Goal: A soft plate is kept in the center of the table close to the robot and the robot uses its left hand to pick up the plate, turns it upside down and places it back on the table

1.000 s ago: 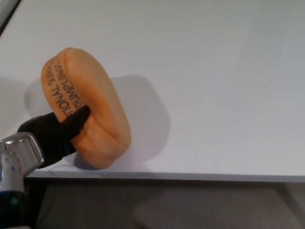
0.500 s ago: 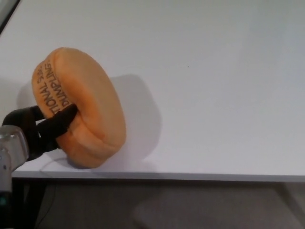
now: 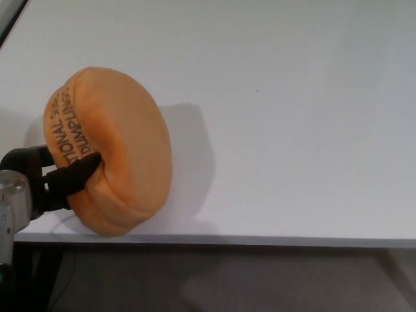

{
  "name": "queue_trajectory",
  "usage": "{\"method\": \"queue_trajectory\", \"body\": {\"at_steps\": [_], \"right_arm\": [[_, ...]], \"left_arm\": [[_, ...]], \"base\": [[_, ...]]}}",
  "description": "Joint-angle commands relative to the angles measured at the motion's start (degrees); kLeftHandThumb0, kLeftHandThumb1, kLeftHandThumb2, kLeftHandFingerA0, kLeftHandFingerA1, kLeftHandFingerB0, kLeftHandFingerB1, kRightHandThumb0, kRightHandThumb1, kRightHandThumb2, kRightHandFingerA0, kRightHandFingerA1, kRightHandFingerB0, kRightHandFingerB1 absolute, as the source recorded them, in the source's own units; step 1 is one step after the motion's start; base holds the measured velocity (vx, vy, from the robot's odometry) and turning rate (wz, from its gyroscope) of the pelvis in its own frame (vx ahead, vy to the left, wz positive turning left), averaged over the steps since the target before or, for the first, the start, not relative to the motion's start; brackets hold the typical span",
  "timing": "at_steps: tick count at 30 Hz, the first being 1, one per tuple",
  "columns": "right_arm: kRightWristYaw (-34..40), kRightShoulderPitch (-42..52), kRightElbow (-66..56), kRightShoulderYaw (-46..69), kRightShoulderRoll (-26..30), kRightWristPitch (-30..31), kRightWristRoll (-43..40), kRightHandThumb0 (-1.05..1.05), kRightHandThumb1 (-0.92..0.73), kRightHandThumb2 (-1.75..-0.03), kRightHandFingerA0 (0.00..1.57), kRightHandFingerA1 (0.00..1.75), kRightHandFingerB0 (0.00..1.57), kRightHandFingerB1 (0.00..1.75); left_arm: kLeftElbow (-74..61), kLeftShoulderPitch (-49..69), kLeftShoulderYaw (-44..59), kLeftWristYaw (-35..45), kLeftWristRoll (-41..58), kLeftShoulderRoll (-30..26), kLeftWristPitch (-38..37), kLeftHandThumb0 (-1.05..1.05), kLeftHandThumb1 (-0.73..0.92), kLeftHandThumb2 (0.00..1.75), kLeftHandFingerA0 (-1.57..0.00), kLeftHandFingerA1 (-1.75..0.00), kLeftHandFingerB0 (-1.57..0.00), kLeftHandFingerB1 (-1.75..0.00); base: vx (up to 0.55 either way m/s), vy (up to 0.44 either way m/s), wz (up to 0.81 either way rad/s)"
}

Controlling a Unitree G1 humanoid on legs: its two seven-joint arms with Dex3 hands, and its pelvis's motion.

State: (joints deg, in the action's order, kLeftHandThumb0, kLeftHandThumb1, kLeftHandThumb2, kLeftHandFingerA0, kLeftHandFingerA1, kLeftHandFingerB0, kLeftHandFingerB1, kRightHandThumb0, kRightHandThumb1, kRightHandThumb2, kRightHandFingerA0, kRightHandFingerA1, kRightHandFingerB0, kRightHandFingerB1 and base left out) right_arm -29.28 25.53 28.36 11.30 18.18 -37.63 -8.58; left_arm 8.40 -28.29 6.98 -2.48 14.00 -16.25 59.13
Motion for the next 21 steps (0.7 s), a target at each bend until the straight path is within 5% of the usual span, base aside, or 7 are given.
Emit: {"method": "queue_trajectory", "body": {"at_steps": [1,10,11,14,20,21], "right_arm": [[-0.1,0.1,-0.3,0.3,0.8,0.0,-0.7,-0.64,-0.85,-0.66,0.47,0.47,0.32,0.32],[-0.1,0.0,-0.5,0.2,1.1,0.3,-0.4,-0.64,-0.85,-0.66,0.46,0.46,0.31,0.31],[0.1,-0.1,-0.3,0.2,1.1,-0.2,0.0,-0.64,-0.86,-0.66,0.47,0.47,0.32,0.31],[-0.3,-0.4,-0.2,0.2,0.8,0.4,-0.7,-0.66,-0.85,-0.66,0.46,0.46,0.31,0.31],[0.4,-0.2,0.1,0.4,1.0,-0.5,0.1,-0.65,-0.86,-0.66,0.48,0.47,0.32,0.31],[-0.6,-0.3,0.1,0.4,0.9,0.0,-1.0,-0.65,-0.85,-0.66,0.47,0.48,0.32,0.31]], "left_arm": [[0.0,1.2,-3.9,0.7,-4.2,-2.6,0.6,-0.30,0.68,0.59,-0.86,-1.75,-0.39,-1.53],[-0.3,2.8,-10.1,3.9,-5.9,-5.3,-1.6,-0.29,0.70,0.59,-0.83,-1.75,-0.43,-1.46],[0.0,2.1,-11.6,3.9,-6.7,-5.8,-0.6,-0.40,0.53,0.90,-1.13,-1.37,-0.62,-1.00],[-0.4,1.3,-13.6,3.8,-7.9,-6.6,0.1,-0.37,0.55,0.93,-1.11,-1.34,-0.62,-0.96],[0.7,5.6,-3.6,8.5,-1.8,-3.0,-9.1,-0.45,0.53,0.87,-1.06,-1.38,-0.60,-1.08],[0.5,7.1,-3.2,10.1,-1.8,-3.3,-12.2,-0.48,0.72,0.62,-0.62,-1.67,-0.50,-1.46]], "base": [[0.00,0.000,0.00],[0.00,0.000,0.00],[0.00,0.000,0.00],[0.00,0.000,0.00],[0.00,0.000,0.00],[0.00,0.000,0.00]]}}
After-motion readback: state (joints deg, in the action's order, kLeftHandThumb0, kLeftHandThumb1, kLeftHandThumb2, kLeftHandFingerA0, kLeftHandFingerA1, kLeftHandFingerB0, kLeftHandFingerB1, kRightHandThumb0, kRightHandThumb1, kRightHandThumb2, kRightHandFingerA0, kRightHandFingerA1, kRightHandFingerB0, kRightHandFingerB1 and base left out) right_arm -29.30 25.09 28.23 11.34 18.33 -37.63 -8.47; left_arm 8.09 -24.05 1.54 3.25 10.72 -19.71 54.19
